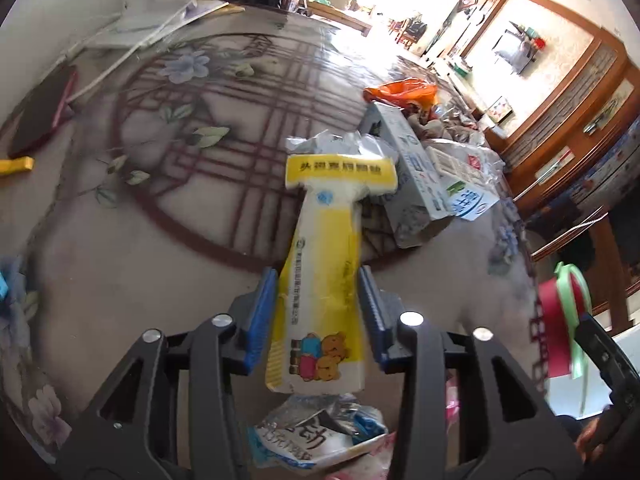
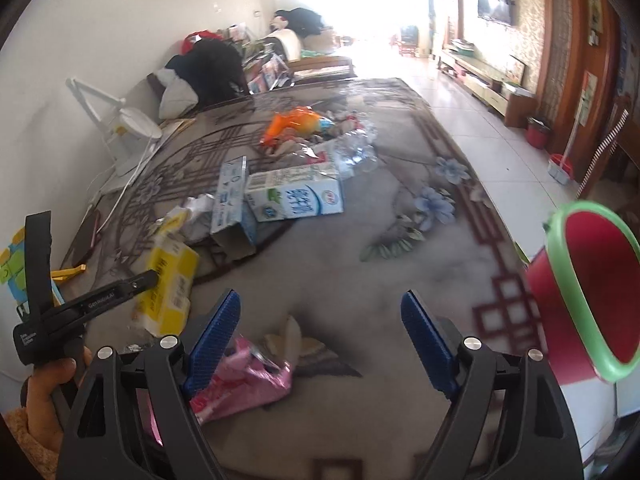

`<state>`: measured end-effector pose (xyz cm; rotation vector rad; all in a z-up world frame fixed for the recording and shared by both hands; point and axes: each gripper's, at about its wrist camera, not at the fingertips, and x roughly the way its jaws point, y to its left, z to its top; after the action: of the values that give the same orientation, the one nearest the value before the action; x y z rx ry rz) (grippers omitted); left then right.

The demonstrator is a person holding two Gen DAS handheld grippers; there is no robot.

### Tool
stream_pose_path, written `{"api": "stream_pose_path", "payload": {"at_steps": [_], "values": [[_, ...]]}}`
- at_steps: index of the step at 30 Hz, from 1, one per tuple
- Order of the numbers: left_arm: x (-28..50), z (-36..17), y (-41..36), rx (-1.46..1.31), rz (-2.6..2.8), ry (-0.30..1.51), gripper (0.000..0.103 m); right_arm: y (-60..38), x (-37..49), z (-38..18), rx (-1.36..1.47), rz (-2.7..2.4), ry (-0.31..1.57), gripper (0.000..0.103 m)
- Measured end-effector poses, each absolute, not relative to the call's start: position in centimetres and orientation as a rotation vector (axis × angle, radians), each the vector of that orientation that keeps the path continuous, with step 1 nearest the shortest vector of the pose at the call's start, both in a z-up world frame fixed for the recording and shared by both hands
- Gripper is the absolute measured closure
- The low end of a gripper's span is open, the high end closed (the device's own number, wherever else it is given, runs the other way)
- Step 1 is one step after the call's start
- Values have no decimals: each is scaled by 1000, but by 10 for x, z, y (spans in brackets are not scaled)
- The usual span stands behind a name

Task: Collect trash
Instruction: 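Grasp the yellow-and-white box with the left tool, then grasp the crumpled foil with the right tool and lift it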

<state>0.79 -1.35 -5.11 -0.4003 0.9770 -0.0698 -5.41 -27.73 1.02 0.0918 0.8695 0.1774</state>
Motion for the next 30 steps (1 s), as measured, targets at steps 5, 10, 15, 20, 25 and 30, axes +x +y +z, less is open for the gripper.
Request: {"api": "stream_pose_path", "payload": {"at_steps": [5,10,15,20,25,30], "values": [[16,-54,-14,-405,-74,968,40,-248,-17,20,74,252,863,23],[17,-68,4,-576,-94,1002,87,-206,25,19,18,302,901,23],[14,-61,5,-547,-74,983,90,-161,57,12,14,402,960,25],[15,-74,16,-664,-70,1017,72,-135,98,-9,160,462,1105,25],[11,-71,21,-684,-71,1002,61,-115,125,-33,203,427,1206,30],[11,-70,22,-691,-73,1002,58,-95,138,-42,162,406,1224,34]]}}
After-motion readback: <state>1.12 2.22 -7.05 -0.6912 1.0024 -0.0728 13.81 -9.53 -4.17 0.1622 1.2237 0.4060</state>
